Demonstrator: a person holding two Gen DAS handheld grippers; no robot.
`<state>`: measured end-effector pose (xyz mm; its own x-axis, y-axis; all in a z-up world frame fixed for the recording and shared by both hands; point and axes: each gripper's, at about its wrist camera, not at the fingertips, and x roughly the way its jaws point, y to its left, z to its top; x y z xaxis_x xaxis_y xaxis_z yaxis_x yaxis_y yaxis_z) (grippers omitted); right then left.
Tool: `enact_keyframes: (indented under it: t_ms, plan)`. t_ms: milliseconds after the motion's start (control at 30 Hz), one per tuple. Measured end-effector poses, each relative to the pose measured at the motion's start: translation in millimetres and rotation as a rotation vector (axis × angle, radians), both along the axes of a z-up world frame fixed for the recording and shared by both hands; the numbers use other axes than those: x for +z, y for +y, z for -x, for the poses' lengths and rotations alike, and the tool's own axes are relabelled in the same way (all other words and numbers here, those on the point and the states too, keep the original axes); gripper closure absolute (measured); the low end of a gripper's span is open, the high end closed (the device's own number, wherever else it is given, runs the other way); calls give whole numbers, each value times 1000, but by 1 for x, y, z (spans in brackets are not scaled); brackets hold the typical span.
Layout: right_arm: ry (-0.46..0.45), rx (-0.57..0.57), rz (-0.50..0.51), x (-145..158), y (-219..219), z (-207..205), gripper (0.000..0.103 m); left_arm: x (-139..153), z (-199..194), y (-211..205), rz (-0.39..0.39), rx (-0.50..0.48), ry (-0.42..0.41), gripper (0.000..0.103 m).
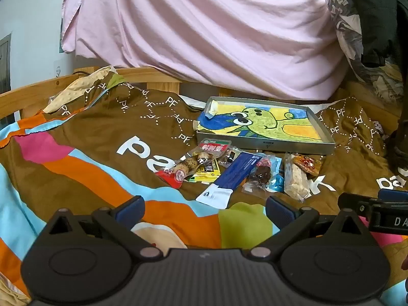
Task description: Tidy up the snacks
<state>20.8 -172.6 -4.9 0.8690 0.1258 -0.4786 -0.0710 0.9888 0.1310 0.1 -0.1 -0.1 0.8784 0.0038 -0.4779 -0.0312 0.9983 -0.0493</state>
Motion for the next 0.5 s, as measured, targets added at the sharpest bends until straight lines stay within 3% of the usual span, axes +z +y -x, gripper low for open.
enact_keyframes:
  t_ms: [500]
  plan:
    - [3, -2, 2, 0, 2, 1, 1, 0, 0, 2, 1, 2, 1, 0]
